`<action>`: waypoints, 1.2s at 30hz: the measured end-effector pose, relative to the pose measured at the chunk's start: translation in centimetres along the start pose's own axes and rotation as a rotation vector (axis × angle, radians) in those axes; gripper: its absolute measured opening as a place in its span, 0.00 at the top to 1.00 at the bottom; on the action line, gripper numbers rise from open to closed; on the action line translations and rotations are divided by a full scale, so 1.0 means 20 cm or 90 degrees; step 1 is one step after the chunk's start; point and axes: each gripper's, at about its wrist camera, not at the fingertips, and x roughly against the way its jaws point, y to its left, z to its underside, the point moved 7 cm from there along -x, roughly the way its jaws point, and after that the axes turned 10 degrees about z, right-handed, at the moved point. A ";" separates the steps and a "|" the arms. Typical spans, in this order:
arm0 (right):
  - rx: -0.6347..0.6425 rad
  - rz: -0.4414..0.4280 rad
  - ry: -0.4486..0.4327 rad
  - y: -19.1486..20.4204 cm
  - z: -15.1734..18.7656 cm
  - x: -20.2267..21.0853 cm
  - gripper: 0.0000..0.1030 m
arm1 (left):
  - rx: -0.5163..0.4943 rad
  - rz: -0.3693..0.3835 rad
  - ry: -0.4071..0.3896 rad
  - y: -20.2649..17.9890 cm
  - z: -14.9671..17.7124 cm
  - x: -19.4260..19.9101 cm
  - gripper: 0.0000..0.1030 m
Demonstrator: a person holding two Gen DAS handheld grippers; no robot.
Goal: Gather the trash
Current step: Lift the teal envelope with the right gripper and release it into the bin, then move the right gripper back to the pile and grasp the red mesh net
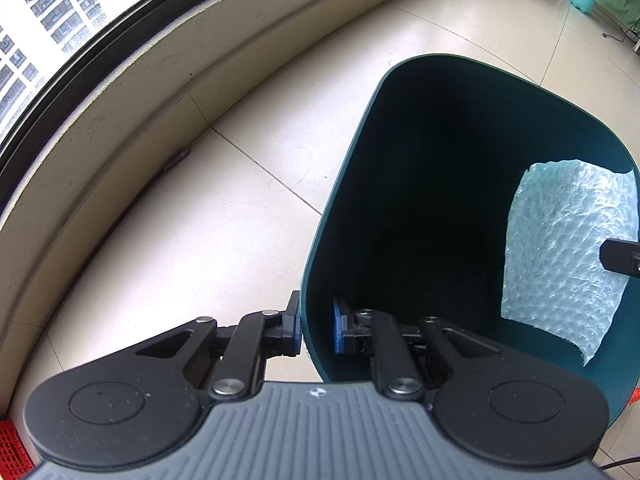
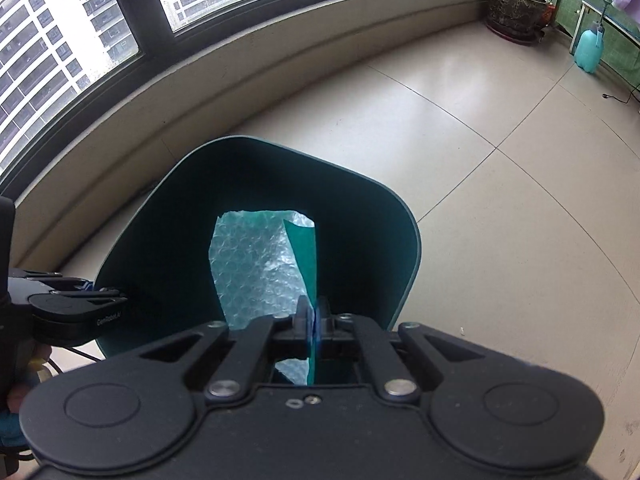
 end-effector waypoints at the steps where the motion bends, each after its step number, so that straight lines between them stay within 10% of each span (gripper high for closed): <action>1: 0.007 0.006 0.007 0.03 0.01 -0.05 0.99 | -0.002 -0.003 0.002 0.00 0.00 -0.01 0.86; 19: 0.065 0.002 0.045 0.20 0.01 -0.24 0.73 | -0.004 -0.003 0.008 0.01 -0.05 0.09 0.86; 29: 0.018 -0.077 -0.011 -0.02 0.01 0.11 0.58 | -0.005 -0.014 0.014 -0.01 -0.04 0.08 0.86; 36: -0.022 -0.039 -0.032 -0.37 0.14 0.21 0.43 | -0.006 -0.019 0.014 -0.02 -0.04 0.08 0.86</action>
